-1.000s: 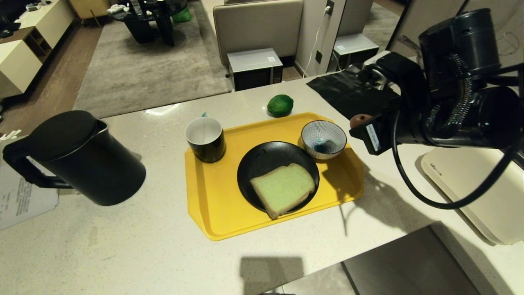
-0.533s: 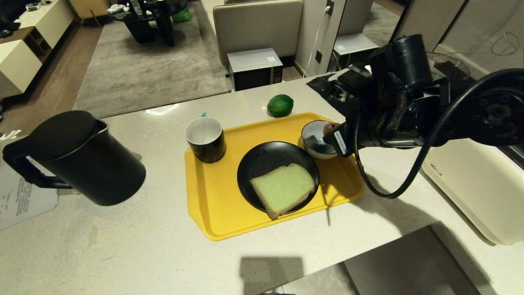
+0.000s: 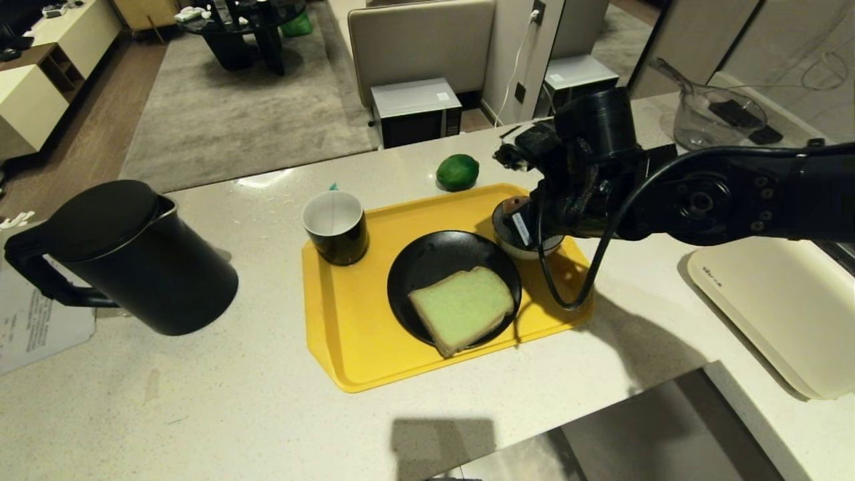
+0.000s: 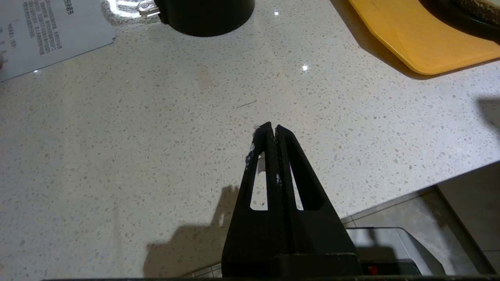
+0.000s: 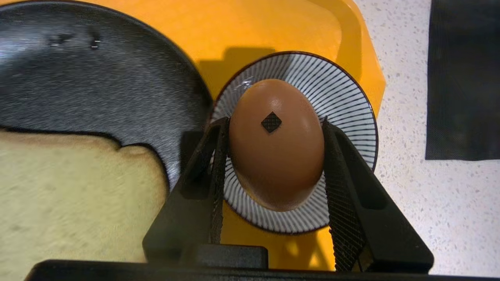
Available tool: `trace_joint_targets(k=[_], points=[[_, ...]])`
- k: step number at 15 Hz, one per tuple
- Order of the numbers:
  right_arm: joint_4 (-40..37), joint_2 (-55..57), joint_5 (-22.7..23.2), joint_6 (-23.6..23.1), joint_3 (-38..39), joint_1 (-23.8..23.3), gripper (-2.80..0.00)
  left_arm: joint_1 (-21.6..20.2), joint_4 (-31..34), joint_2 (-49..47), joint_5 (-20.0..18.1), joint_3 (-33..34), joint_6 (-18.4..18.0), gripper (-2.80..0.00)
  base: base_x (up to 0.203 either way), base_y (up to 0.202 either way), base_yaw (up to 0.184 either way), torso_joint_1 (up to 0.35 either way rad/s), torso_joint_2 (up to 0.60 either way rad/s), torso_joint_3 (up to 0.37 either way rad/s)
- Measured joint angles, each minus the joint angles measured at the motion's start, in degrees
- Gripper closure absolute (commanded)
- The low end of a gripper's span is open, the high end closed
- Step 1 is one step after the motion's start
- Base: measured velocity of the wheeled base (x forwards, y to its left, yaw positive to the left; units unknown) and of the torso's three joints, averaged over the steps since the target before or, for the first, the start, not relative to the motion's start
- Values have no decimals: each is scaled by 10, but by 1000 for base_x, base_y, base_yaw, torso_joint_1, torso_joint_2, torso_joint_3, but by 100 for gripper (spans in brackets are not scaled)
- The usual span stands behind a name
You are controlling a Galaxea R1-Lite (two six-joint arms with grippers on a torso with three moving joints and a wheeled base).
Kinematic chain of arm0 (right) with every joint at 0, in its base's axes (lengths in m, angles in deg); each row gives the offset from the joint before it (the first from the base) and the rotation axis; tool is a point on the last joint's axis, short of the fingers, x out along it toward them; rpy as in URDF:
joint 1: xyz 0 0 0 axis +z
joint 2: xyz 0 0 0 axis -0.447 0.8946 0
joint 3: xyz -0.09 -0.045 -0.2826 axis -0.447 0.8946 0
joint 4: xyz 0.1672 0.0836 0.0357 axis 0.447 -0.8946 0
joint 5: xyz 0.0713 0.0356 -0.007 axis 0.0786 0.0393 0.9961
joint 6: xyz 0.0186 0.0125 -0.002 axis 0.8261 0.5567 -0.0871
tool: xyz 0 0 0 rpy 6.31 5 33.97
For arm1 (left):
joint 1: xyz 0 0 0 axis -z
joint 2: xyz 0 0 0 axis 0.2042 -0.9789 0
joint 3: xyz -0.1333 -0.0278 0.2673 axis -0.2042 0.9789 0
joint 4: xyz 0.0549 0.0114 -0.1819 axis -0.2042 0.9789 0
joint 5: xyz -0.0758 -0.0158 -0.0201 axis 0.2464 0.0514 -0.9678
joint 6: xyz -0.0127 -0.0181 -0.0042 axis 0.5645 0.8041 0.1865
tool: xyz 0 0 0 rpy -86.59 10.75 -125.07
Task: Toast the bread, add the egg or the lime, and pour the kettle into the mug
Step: Put the egg in the bowl
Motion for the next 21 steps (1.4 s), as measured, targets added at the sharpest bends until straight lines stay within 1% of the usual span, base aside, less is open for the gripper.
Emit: trace_joint_targets(k=[7,11,21], points=[[1,32,-1,1,-11,-36,0,0,0,0,0,0,0,0,0,0,0,0,0,0],[23,39,-3,0,-6,-42,0,0,0,0,0,0,0,0,0,0,0,0,0,0],[29,46,-4,0,10,-44,0,0,0,0,0,0,0,0,0,0,0,0,0,0]])
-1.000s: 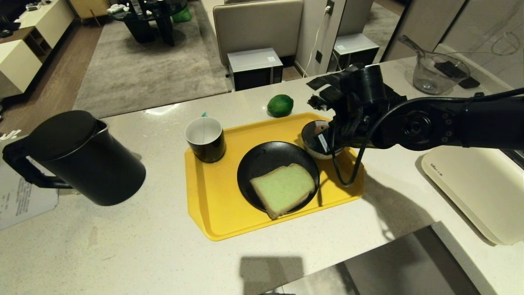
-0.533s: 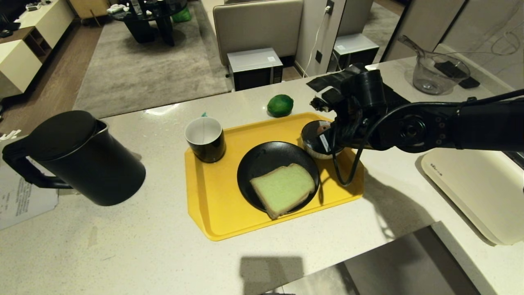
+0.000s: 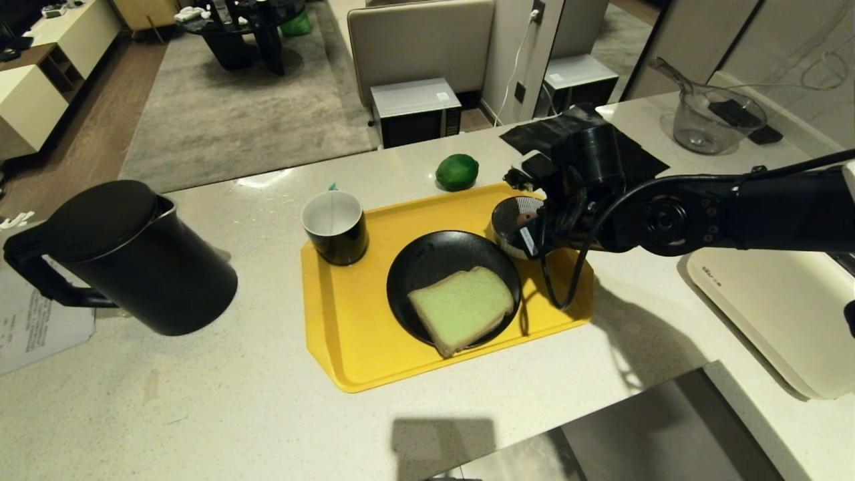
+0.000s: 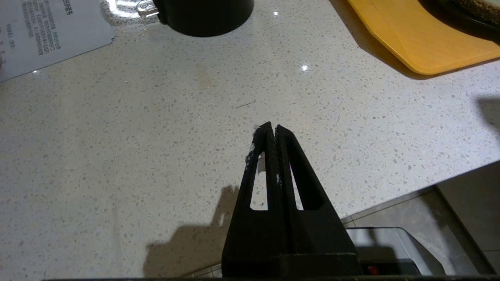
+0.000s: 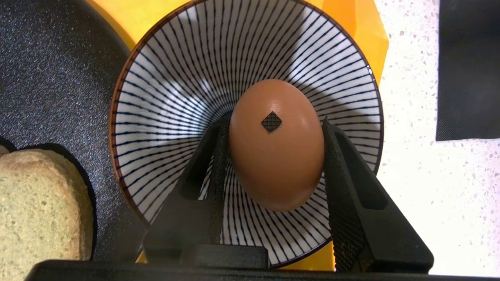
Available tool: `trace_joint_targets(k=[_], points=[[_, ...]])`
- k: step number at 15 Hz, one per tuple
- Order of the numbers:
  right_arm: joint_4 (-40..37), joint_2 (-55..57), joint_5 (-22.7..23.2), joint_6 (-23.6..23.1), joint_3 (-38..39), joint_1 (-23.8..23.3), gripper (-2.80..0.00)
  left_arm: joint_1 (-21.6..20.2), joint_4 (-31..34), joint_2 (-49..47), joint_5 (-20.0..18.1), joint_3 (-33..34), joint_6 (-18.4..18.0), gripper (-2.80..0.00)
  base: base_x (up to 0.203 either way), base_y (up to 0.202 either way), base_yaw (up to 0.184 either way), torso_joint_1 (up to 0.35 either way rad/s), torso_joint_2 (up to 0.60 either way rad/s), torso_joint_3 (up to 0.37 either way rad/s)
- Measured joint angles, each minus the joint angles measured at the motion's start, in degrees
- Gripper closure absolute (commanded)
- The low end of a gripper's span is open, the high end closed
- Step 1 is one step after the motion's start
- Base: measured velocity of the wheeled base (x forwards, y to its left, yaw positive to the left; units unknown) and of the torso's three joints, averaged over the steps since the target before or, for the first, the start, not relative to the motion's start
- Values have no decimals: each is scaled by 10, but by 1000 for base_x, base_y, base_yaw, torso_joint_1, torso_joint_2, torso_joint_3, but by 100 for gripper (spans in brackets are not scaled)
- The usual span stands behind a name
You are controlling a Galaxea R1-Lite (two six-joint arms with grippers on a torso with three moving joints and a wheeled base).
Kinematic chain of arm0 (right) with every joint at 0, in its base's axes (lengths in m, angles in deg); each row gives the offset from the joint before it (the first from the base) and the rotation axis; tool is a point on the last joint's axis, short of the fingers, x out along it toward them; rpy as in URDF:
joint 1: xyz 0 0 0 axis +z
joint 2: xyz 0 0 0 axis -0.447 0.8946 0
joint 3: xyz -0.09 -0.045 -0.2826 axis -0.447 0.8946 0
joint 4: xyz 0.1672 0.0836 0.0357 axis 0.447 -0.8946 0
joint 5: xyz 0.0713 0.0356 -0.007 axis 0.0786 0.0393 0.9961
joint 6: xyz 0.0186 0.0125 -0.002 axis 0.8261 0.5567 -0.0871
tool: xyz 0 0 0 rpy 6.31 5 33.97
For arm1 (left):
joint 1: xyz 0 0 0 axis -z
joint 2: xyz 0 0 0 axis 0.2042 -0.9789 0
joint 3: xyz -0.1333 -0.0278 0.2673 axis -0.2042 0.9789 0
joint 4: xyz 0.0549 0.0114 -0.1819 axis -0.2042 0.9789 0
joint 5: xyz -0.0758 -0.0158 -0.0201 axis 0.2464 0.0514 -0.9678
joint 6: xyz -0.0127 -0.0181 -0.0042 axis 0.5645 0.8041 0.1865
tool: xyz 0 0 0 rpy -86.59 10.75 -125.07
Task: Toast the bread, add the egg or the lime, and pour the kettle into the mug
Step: Put the egg in the bowl
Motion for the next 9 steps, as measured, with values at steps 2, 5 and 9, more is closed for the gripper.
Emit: trace_joint_targets(k=[2,5,9], points=[[8,1,0,-1,3,0,0,0,0,0,0,0,0,0,0,0,0,0,0,0],[10,2,-1,-1,6,0,0,0,0,0,0,0,0,0,0,0,0,0,0,0],[10,1,-3,-4,9,1,-280,0,0,0,0,0,0,0,0,0,0,0,0,0]])
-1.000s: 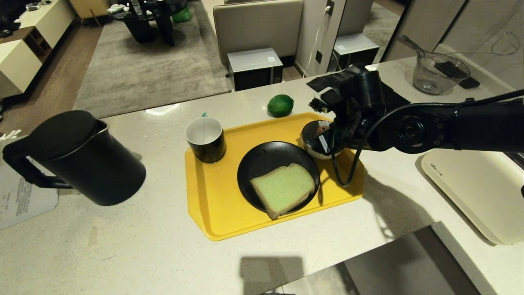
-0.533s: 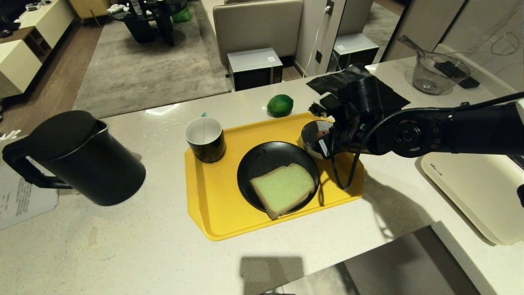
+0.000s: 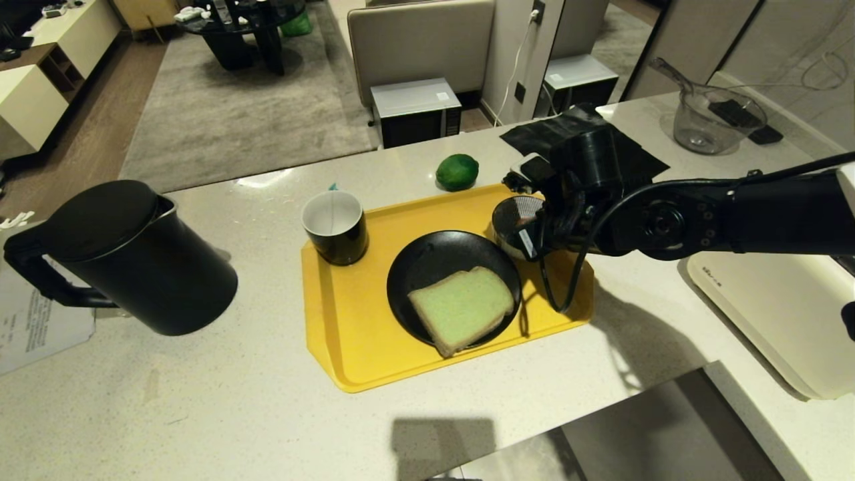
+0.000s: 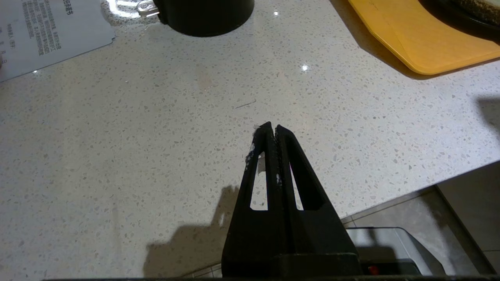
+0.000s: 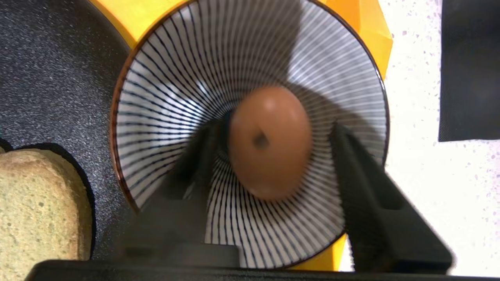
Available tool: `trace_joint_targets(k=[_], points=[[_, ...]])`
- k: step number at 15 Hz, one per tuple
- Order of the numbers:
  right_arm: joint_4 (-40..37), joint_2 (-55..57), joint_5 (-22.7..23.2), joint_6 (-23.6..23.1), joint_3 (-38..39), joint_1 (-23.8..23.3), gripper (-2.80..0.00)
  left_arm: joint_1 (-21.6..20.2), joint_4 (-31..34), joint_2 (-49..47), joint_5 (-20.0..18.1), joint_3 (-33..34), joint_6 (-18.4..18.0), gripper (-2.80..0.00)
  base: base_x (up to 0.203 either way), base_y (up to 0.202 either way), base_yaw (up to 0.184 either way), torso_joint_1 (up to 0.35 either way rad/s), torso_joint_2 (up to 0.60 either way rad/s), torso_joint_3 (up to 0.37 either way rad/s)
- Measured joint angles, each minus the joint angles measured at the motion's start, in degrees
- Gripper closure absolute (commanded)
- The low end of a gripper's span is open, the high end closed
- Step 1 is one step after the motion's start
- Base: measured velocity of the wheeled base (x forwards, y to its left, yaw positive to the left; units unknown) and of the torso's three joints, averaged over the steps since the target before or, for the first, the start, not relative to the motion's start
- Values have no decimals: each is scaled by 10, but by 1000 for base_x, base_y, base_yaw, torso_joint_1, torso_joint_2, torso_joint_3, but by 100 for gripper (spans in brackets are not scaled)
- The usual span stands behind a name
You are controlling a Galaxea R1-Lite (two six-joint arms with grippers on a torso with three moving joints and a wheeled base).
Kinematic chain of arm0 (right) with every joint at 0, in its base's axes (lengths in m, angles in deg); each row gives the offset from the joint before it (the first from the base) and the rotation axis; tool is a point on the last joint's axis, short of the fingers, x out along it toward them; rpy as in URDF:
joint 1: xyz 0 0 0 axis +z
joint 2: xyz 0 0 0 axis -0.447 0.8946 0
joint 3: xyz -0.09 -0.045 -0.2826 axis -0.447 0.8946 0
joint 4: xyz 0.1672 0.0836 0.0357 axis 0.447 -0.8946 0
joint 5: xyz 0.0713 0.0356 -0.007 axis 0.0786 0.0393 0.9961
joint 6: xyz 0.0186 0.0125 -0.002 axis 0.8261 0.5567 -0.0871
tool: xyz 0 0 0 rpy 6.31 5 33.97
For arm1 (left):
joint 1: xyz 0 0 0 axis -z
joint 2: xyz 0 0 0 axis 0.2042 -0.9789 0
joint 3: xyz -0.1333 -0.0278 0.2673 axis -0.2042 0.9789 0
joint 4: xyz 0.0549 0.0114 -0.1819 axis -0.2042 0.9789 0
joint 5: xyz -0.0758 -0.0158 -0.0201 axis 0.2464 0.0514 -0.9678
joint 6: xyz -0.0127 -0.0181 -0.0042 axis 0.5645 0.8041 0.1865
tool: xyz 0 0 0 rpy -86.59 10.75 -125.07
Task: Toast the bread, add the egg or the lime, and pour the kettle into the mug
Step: Put the egg in the bowl
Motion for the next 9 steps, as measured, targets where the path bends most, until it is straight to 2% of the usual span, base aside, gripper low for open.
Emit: trace_joint_targets(k=[9], points=[[1,-29,4,8,8,0,-280,0,0,0,0,0,0,0,0,0,0,0,0,0]])
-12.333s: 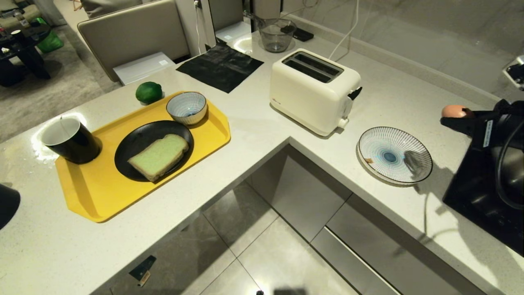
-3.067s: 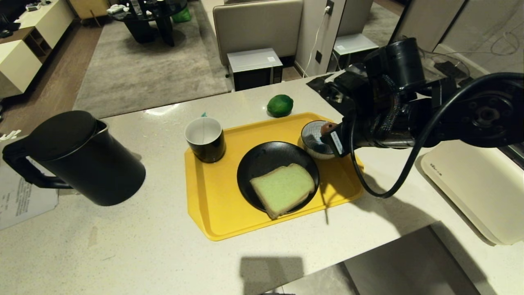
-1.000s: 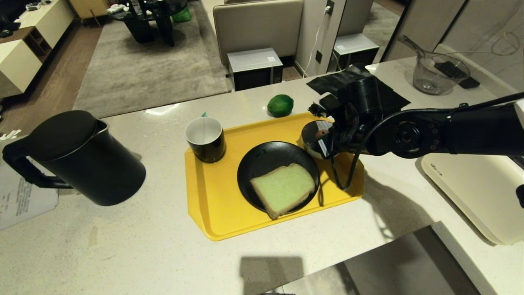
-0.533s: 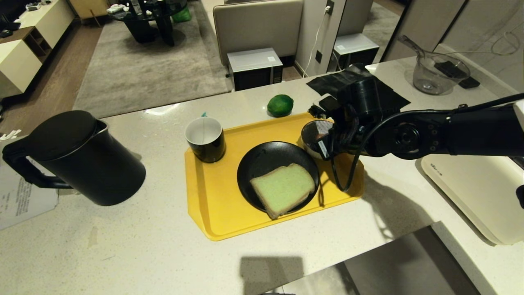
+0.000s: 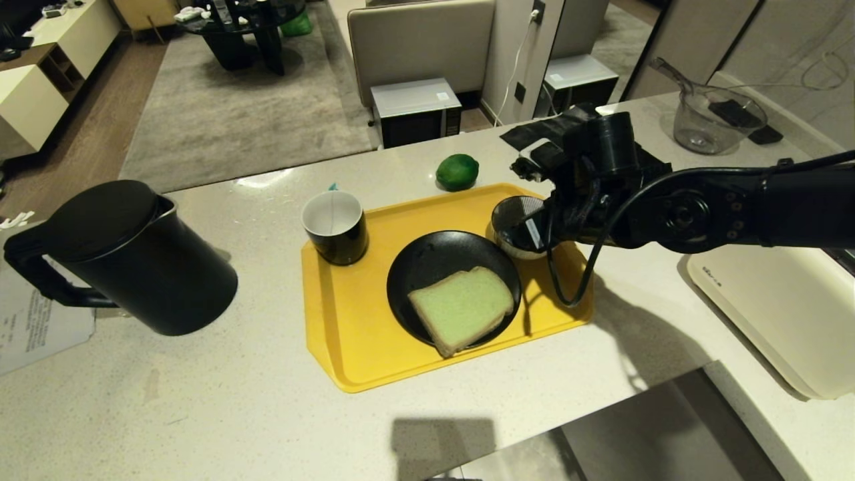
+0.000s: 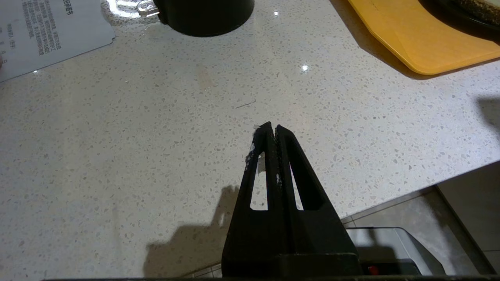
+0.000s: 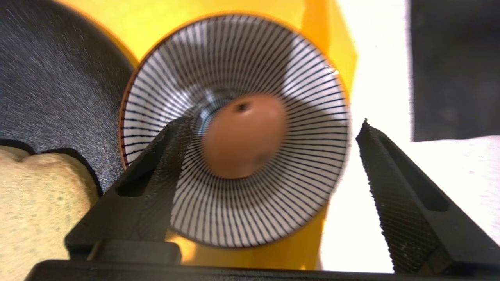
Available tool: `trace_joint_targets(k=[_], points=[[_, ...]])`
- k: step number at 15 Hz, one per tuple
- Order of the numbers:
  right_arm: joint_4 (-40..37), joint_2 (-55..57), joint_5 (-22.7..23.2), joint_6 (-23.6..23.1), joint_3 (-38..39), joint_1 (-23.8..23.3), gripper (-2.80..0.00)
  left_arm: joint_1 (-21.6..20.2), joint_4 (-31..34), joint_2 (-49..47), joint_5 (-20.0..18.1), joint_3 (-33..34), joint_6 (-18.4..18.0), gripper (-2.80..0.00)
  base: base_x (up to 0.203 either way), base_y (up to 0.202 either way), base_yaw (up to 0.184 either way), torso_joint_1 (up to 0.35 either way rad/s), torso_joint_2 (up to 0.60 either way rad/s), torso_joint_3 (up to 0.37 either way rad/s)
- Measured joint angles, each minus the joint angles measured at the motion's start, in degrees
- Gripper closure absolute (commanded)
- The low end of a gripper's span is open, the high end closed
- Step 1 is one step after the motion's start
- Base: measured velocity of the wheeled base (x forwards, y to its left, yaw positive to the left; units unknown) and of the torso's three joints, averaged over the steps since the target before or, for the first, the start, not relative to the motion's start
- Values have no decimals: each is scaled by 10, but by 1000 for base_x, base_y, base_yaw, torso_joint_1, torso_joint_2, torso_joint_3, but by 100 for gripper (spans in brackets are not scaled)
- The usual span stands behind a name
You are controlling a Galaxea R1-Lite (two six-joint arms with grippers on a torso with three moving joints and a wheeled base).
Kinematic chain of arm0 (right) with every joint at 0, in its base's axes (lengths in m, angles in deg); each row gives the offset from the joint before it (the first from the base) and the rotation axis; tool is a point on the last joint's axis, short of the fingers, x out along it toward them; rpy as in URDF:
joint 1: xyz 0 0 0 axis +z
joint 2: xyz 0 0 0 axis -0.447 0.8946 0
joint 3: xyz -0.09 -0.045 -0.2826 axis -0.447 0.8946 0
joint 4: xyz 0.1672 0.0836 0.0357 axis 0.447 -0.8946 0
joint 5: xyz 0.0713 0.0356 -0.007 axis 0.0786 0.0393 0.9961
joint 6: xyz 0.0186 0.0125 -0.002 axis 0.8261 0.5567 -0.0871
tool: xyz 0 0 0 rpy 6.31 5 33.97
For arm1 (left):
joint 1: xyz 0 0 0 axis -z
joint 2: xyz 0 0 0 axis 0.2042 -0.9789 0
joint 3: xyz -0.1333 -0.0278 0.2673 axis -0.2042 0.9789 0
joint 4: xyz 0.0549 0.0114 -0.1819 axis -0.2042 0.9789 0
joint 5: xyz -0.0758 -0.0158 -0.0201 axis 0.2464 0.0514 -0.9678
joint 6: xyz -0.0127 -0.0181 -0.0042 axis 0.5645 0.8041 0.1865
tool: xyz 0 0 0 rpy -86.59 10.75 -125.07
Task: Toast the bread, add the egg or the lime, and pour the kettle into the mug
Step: Put the egg in the bowl, then pick up the kettle
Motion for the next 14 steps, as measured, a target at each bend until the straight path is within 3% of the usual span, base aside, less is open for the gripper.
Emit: trace_joint_targets(k=[5,6,10,14], points=[[5,-48,2,27,8,0,-280,0,0,0,0,0,0,0,0,0,0,0,0,0],[14,-63,2,27,18,0,0,0,0,0,0,0,0,0,0,0,0,0,0,0],[72,-136,10,24,95,0,0,0,0,0,0,0,0,0,0,0,0,0,0,0],[77,-226,11,26,171,-1,0,0,0,0,0,0,0,0,0,0,0,0,0,0]])
